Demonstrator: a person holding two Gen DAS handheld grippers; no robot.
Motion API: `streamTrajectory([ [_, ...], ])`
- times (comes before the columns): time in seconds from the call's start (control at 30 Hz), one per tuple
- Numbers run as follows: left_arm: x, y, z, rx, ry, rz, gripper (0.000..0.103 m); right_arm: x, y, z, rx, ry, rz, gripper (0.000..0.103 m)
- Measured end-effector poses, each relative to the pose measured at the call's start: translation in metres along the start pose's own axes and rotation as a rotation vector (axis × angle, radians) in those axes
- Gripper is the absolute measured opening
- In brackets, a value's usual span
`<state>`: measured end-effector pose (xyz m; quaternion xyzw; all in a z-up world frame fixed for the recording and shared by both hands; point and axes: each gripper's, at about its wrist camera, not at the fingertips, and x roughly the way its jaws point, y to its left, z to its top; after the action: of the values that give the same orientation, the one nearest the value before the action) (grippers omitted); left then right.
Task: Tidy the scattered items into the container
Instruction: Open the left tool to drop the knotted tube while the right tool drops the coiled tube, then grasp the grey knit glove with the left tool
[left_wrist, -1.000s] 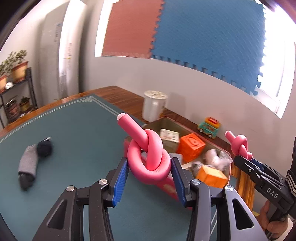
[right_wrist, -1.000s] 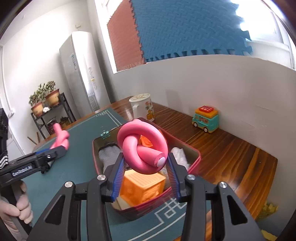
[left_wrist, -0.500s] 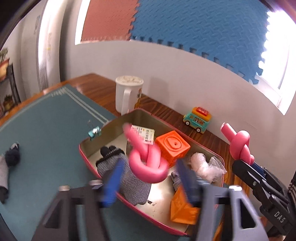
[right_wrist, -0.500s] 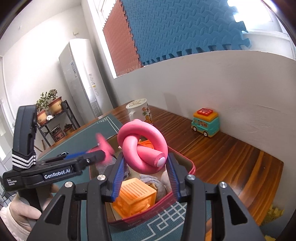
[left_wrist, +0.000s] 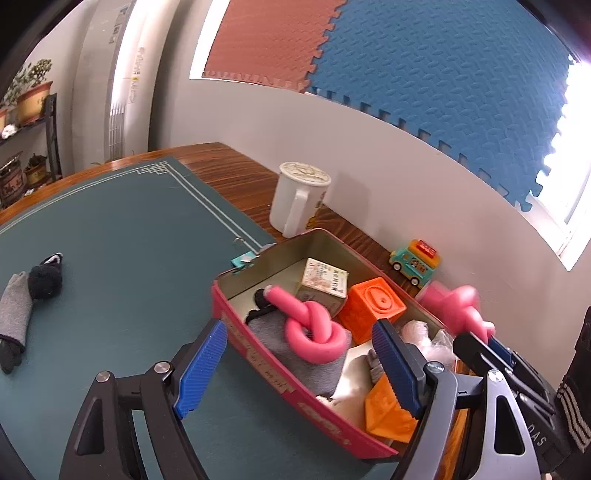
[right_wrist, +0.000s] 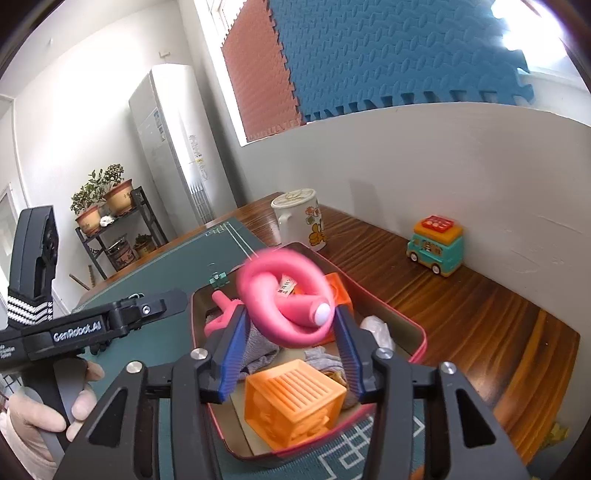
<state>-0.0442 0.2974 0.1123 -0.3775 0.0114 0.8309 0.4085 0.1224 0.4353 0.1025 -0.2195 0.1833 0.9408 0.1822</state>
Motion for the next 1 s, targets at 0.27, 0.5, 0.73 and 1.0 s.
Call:
streamTrajectory([
  [0.27,-0.013,0.027,-0.007,-0.025,-0.014,0.049,0.083,0.002,0.011,-0.001,0.017,0.006,0.008,0.063],
  [0.5,-0.030,0.062,-0.015,-0.058,-0.032,0.115,0.083,0.011,0.049,-0.006,-0.031,0.030,0.069,0.063],
  [0.73,-0.053,0.115,-0.024,-0.114,-0.051,0.234,0.083,0.033,0.110,-0.022,-0.138,0.091,0.169,0.071],
  [1.0,-0.077,0.197,-0.040,-0.200,-0.063,0.425,0.083,0.067,0.160,-0.047,-0.241,0.183,0.229,0.079],
])
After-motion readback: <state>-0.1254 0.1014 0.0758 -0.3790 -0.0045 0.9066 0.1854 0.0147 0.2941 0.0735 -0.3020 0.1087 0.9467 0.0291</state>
